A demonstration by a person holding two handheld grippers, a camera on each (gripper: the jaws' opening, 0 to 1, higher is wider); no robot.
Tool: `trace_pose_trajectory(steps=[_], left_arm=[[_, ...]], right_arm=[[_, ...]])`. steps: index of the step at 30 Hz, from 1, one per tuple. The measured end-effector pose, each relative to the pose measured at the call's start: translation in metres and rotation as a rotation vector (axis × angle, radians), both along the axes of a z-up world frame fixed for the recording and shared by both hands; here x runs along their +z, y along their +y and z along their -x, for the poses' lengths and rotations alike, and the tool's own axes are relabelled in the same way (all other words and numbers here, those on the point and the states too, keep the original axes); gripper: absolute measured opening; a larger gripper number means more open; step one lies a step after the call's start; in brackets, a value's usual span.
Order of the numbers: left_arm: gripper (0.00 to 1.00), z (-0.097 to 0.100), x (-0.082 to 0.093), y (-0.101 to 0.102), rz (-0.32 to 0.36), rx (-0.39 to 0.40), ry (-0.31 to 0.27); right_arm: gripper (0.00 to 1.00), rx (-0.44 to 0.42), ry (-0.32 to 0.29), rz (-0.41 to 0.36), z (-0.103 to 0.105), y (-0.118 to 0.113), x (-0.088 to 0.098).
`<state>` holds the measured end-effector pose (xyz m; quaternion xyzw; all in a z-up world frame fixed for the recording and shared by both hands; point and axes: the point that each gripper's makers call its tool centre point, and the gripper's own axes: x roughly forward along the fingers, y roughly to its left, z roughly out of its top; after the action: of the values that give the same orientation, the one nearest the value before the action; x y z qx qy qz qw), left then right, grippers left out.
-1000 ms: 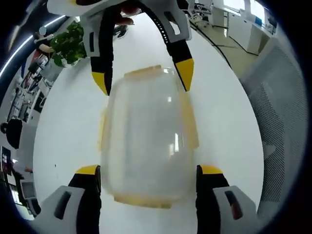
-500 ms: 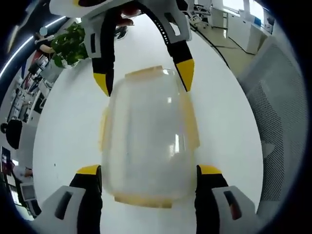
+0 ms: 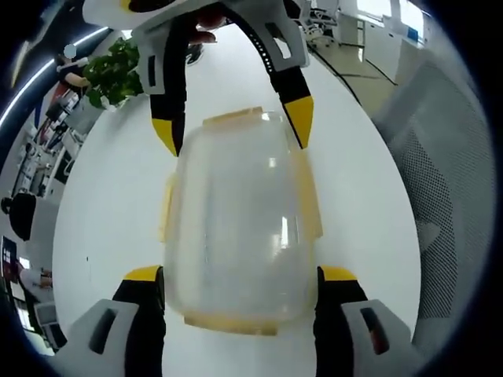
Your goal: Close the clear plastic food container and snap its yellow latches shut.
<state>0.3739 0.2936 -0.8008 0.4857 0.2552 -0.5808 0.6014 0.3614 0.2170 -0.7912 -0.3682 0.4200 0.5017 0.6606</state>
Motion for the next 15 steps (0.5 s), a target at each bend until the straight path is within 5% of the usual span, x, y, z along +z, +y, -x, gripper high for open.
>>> trace_pose_trajectory(steps=[15], left_arm=[[0.78, 0.002, -0.001, 0.023, -0.009, 0.011, -0.001]], right_arm=[[0.73, 0.008, 0.0, 0.005, 0.002, 0.023, -0.001]])
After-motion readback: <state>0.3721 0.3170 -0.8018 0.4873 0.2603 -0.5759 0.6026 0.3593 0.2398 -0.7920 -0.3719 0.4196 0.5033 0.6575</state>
